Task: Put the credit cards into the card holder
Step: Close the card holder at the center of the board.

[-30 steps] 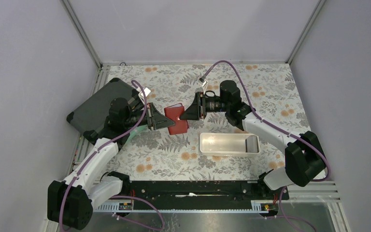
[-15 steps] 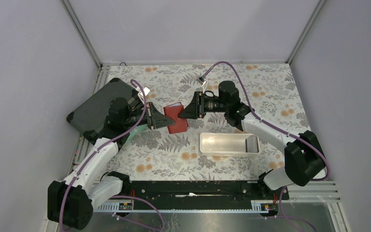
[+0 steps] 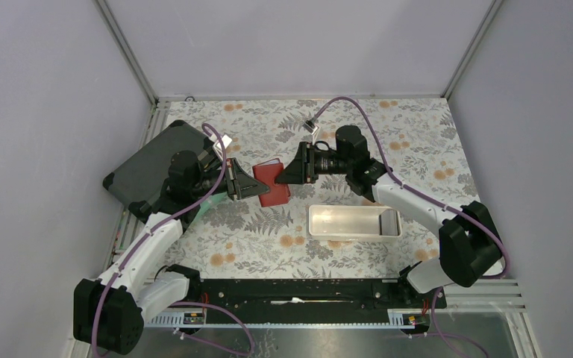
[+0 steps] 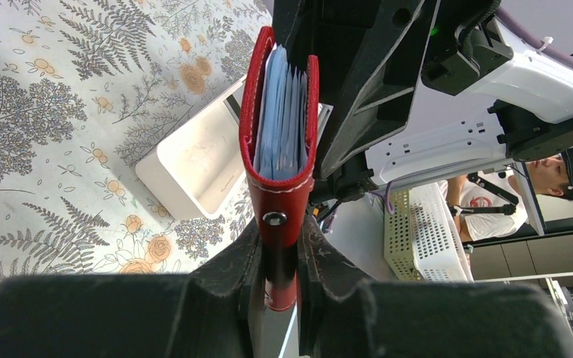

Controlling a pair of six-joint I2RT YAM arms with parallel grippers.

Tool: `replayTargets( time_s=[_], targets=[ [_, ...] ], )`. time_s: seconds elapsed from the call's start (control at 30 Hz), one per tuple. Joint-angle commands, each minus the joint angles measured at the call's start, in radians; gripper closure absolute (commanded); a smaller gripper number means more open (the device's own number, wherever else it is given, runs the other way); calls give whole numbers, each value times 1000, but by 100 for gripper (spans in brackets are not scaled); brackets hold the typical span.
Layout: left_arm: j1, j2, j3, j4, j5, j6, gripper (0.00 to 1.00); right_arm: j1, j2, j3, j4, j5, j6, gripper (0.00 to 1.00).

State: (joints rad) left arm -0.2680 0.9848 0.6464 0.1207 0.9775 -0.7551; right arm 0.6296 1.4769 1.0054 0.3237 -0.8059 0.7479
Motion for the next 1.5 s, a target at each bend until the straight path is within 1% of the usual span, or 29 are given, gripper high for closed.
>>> replayTargets(
  time_s=[0.0, 0.3, 0.53, 0.57, 0.63, 0.7, 0.77, 0.83, 1.0, 1.13, 1.3, 1.4, 1.47],
  targets=[
    [-4, -11, 51, 61, 0, 11, 100, 26, 17, 15, 21, -36, 20, 55],
    [-2, -16, 49, 63, -3, 10, 100, 49, 9, -3, 53, -54, 22, 57],
    [-1, -18, 49, 63, -4, 10, 100, 47, -37, -40, 102, 7, 53, 55],
    [-2, -20, 49, 61, -9, 10, 100, 47, -50, -44, 106, 30, 54, 53],
    [-2, -20, 50, 44, -25, 17, 100, 46, -76, -47, 109, 82, 50, 42],
    [-2, -17, 47, 33, -37, 18, 100, 40, -92, -48, 104, 118, 41, 34],
    [-2, -20, 24, 20, -83, 2, 100, 38, -100, -40, 51, 179, 0, 29],
    [-3, -30, -12, -22, -174, -16, 100, 38, -110, -33, -11, 231, -65, 27],
    [-16, -49, -145, -49, -319, -89, 100, 48, -115, -24, -151, 341, -203, 26],
    [-67, -44, -216, -61, -414, -89, 100, 79, -90, -45, -166, 388, -264, 29],
    [-86, 18, -273, -1, -441, -100, 100, 96, -42, -76, -142, 432, -278, 30],
    [-89, 55, -284, 4, -471, -90, 100, 120, -11, -70, -159, 458, -300, 32],
    [-89, 100, -293, 22, -476, -88, 100, 150, 14, -52, -193, 504, -321, 34]
  ],
)
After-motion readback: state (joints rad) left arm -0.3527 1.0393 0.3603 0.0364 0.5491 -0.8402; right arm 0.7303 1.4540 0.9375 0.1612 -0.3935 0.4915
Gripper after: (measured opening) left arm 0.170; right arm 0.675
